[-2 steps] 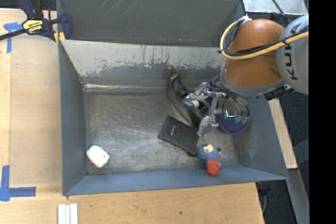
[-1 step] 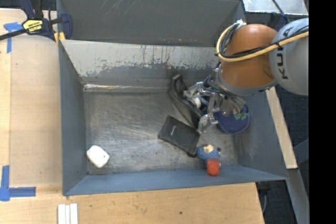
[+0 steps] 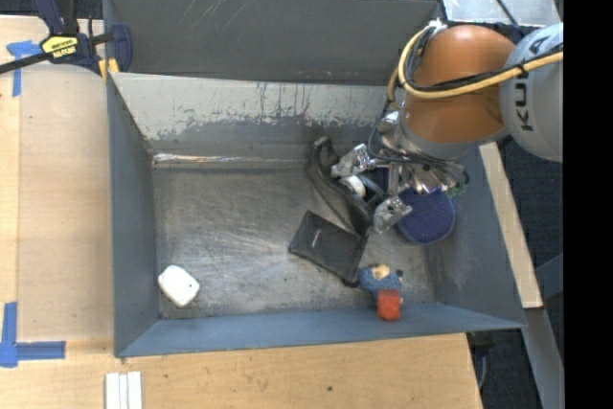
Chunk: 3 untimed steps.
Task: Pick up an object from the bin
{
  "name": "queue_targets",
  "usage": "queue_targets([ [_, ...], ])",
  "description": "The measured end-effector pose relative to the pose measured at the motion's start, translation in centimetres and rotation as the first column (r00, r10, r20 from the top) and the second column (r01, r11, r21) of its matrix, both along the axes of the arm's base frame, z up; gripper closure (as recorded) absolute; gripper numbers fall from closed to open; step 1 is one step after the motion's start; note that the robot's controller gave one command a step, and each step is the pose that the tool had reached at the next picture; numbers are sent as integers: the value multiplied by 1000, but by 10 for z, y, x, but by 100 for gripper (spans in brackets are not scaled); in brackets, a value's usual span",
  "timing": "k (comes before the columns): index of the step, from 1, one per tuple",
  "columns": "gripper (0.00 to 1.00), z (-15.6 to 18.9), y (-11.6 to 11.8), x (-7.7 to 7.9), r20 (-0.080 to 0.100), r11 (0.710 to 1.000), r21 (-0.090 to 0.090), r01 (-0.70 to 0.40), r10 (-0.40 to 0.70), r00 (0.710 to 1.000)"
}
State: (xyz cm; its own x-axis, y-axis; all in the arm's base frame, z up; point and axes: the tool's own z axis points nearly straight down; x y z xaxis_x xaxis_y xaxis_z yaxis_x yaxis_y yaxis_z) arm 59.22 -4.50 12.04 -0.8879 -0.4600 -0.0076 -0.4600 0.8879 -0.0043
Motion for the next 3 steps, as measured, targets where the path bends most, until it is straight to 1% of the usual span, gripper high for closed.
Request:
queue_targets([
  [1,0,-16,-9,10,3,974,-6,-225,225,974],
  [2,100,-15,-9,11,5,975,-7,-224,224,975],
  [3,100,143,18,-3,-6,971,-1,-241,241,971],
])
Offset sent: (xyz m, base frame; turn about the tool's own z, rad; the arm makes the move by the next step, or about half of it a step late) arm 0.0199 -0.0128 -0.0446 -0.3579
